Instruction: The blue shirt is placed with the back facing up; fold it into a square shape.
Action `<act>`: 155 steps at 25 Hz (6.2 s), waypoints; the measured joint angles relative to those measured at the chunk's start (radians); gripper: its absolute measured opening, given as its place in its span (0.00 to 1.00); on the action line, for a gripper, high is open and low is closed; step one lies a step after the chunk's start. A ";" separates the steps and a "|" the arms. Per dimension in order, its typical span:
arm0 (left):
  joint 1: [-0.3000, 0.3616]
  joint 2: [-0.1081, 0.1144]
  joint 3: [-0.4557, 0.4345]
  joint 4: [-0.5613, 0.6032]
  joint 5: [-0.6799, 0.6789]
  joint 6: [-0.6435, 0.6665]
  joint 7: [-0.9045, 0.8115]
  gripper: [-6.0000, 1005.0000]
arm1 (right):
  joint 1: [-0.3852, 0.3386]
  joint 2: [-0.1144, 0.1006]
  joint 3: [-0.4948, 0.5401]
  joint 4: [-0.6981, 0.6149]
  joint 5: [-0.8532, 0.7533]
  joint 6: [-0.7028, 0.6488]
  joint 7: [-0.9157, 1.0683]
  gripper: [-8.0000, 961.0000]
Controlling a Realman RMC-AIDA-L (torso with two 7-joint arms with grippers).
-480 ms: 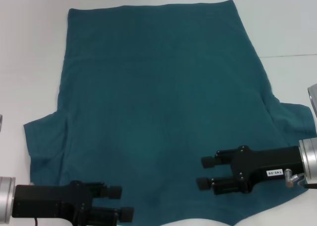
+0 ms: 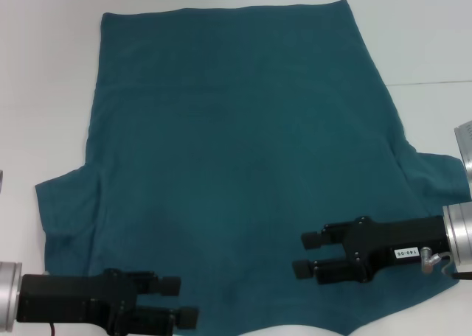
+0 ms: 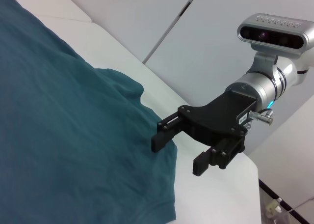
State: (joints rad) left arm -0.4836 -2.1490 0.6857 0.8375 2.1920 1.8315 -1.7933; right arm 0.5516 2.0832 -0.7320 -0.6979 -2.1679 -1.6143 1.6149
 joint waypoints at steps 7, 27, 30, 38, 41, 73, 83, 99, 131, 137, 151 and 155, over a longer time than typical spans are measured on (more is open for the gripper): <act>0.002 0.000 -0.031 -0.007 -0.026 -0.007 -0.010 0.86 | -0.008 0.001 0.026 0.010 0.035 0.002 0.018 0.75; -0.015 0.071 -0.417 -0.151 -0.019 -0.238 -0.593 0.85 | 0.125 -0.137 0.076 0.125 0.123 0.014 0.704 0.75; -0.009 0.072 -0.418 -0.148 -0.013 -0.273 -0.613 0.85 | 0.128 -0.137 0.078 0.119 0.124 0.011 0.669 0.75; -0.003 0.077 -0.425 -0.144 0.017 -0.362 -0.642 0.85 | 0.125 -0.129 0.076 0.129 0.122 0.159 0.694 0.75; 0.000 0.080 -0.434 -0.143 0.035 -0.404 -0.651 0.85 | 0.127 -0.129 0.078 0.129 0.122 0.174 0.718 0.75; 0.009 0.066 -0.393 -0.225 0.064 -0.603 -0.614 0.85 | 0.134 -0.133 0.111 0.120 0.128 0.187 0.735 0.75; -0.028 0.074 -0.368 -0.261 0.063 -0.610 -0.637 0.81 | 0.134 -0.137 0.111 0.120 0.129 0.184 0.735 0.75; -0.029 0.078 -0.367 -0.249 0.088 -0.614 -0.664 0.42 | 0.124 -0.144 0.114 0.118 0.151 0.183 0.735 0.75; -0.109 0.143 -0.223 -0.015 0.306 -0.570 -0.807 0.01 | 0.122 -0.154 0.114 0.123 0.151 0.183 0.735 0.75; -0.121 0.149 -0.223 -0.001 0.338 -0.571 -0.835 0.01 | 0.122 -0.153 0.113 0.125 0.151 0.183 0.735 0.75; -0.176 0.167 -0.221 0.089 0.350 -0.433 -0.920 0.01 | 0.122 -0.154 0.105 0.126 0.151 0.179 0.735 0.75; -0.200 0.166 -0.221 0.101 0.344 -0.380 -0.938 0.01 | 0.121 -0.153 0.105 0.127 0.151 0.179 0.735 0.75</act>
State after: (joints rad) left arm -0.6836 -1.9827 0.4651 0.9388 2.5358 1.4515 -2.7316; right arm 0.6727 1.9302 -0.6275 -0.5708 -2.0172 -1.4357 2.3496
